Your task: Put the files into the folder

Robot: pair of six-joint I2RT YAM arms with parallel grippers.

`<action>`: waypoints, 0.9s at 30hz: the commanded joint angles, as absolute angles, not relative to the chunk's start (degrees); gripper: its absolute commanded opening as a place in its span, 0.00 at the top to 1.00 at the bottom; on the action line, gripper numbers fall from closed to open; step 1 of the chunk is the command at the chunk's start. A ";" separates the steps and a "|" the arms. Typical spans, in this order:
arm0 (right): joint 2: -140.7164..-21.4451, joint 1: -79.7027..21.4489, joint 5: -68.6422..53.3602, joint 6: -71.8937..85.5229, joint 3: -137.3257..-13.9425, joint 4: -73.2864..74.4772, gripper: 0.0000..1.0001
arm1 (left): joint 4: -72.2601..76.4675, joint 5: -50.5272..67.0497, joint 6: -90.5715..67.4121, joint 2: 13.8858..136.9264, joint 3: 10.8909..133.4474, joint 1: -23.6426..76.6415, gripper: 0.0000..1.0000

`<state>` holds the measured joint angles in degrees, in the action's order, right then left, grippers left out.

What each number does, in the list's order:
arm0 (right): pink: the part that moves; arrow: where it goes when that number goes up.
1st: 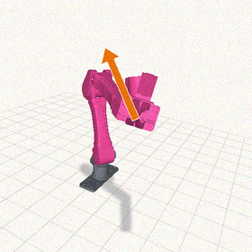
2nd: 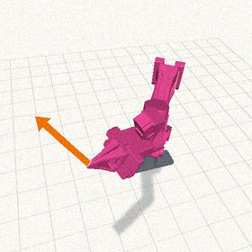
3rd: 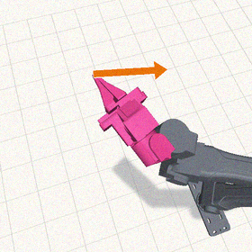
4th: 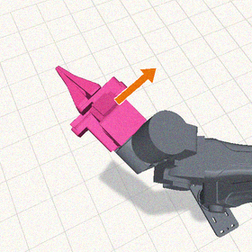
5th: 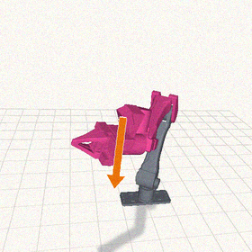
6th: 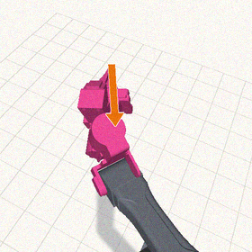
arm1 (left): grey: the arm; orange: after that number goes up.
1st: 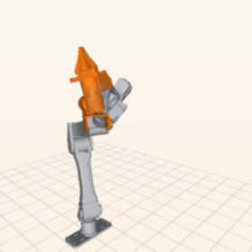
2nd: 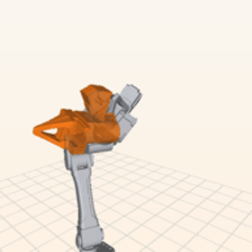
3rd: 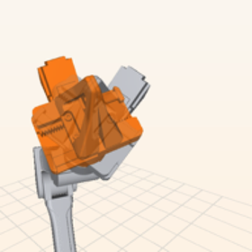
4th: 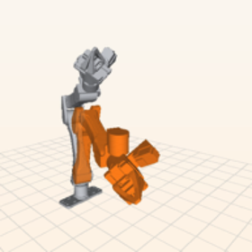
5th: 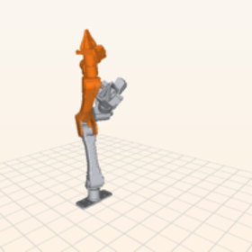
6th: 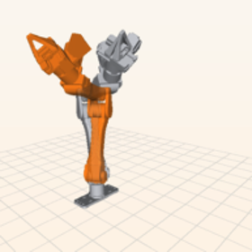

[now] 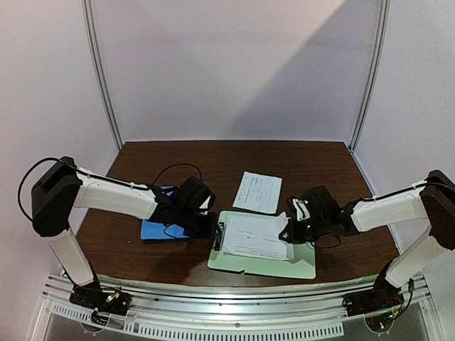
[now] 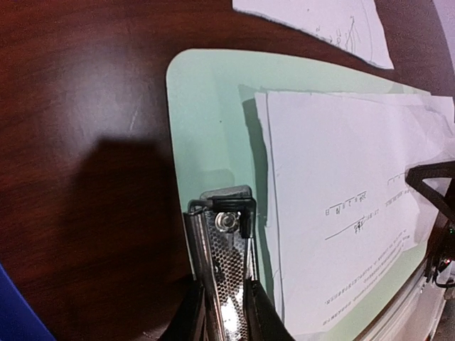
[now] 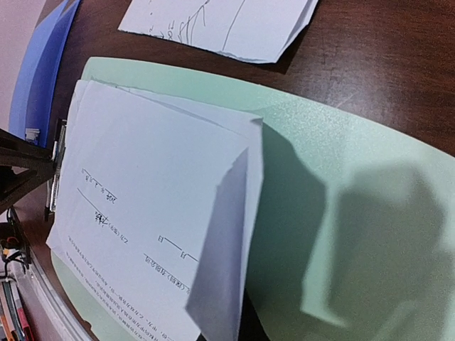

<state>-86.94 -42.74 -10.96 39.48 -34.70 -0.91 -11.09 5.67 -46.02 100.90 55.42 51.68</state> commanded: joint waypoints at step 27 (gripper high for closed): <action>-83.50 -44.58 -2.94 38.45 -39.71 13.34 1.00 | -21.26 1.91 -44.63 101.40 57.89 51.86 0.69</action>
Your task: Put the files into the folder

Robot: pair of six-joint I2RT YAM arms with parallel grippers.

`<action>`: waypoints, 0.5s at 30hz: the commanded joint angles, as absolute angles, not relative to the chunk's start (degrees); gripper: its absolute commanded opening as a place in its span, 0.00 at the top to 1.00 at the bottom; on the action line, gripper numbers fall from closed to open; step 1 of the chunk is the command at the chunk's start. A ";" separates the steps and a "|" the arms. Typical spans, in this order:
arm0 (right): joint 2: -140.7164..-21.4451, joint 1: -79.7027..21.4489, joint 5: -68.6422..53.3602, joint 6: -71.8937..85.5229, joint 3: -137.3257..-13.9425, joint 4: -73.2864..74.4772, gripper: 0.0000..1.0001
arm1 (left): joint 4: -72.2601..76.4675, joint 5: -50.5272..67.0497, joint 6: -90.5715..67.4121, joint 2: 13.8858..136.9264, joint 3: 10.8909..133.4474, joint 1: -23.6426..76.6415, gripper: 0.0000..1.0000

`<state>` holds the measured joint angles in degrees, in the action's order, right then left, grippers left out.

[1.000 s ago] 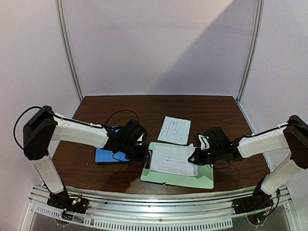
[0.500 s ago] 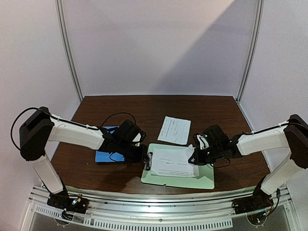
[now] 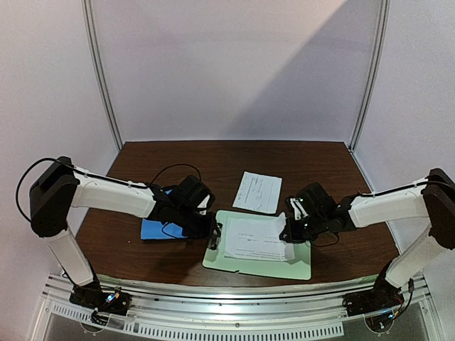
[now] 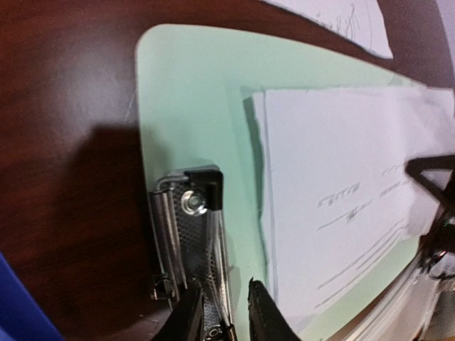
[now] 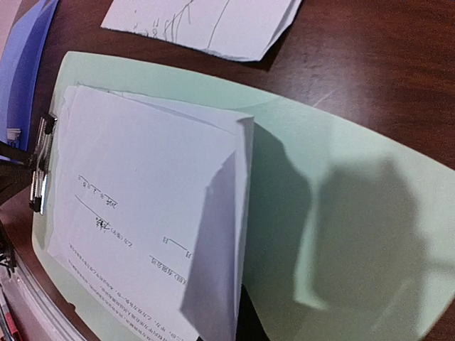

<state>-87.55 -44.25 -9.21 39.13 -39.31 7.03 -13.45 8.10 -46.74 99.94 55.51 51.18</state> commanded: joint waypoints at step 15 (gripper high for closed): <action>-82.92 -44.64 -8.47 38.39 -39.99 11.26 1.00 | -35.65 -12.54 -42.78 105.38 69.02 56.53 0.46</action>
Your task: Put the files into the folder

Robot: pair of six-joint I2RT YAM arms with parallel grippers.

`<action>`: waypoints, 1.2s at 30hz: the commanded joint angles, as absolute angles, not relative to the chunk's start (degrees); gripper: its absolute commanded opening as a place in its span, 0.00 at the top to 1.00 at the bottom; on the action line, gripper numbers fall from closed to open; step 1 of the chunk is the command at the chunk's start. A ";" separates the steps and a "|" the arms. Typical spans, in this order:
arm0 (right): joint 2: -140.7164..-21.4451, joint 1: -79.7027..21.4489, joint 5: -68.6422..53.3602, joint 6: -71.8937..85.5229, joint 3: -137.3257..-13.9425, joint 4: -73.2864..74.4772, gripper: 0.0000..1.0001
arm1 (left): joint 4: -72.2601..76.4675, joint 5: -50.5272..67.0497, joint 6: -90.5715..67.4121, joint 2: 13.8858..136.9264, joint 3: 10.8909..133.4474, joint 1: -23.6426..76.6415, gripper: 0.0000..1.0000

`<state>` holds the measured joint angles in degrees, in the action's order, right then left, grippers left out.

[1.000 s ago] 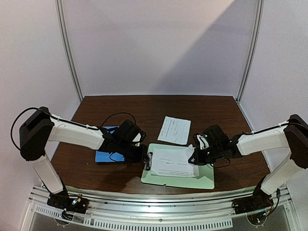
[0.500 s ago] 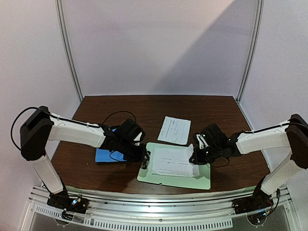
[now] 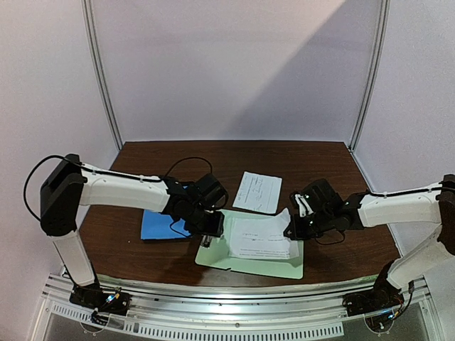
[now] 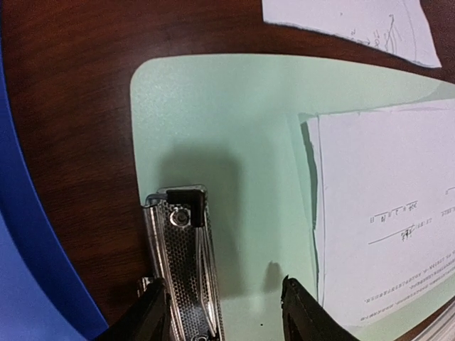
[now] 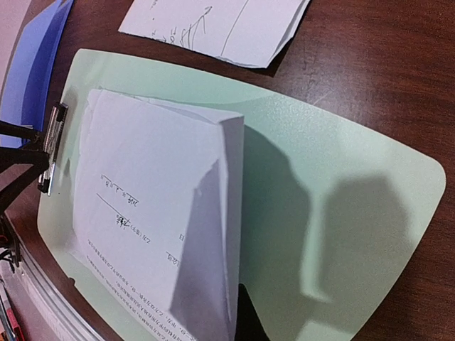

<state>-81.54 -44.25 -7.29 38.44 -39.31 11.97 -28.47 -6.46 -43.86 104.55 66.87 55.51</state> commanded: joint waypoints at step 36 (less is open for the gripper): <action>-85.26 -44.74 -12.19 41.77 -42.15 9.64 1.00 | -32.89 -9.19 -43.18 109.97 68.31 55.46 1.00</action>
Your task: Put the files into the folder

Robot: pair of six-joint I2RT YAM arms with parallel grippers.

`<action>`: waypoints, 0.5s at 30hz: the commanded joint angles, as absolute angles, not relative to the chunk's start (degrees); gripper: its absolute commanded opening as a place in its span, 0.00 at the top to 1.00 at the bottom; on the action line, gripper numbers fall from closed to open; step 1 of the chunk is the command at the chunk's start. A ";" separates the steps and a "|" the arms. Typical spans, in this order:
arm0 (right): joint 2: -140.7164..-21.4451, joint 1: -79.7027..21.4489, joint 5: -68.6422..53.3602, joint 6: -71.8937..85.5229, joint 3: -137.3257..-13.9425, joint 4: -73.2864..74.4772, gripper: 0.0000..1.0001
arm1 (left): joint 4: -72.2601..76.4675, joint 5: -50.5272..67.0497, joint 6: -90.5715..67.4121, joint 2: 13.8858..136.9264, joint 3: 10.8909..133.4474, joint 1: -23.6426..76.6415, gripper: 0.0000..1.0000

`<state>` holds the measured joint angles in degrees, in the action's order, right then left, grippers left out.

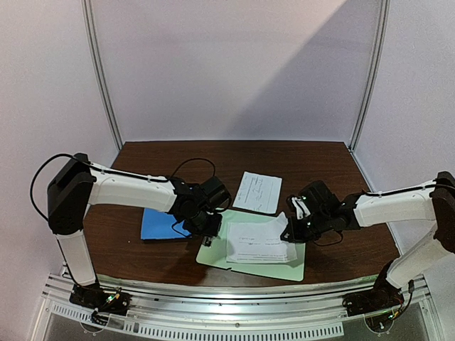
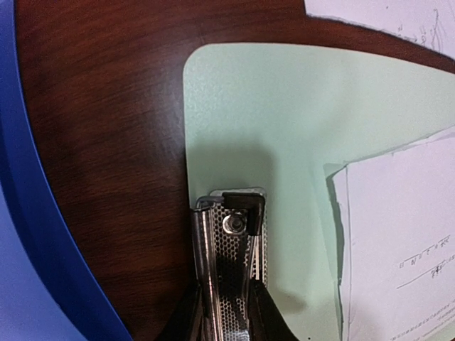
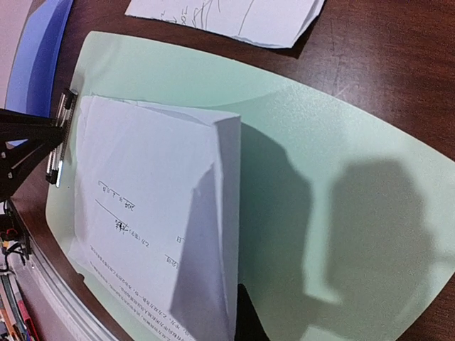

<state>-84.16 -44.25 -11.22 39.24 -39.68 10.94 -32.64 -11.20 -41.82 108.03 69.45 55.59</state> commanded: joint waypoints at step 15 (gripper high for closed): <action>-91.42 -50.10 -6.72 50.34 -45.82 8.91 1.00 | -29.53 -5.88 -45.26 109.78 67.07 55.46 1.00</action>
<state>-90.19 -49.56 -9.67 48.03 -45.10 8.75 -30.30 -9.69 -44.18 108.01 69.06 55.59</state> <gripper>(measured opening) 0.004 0.190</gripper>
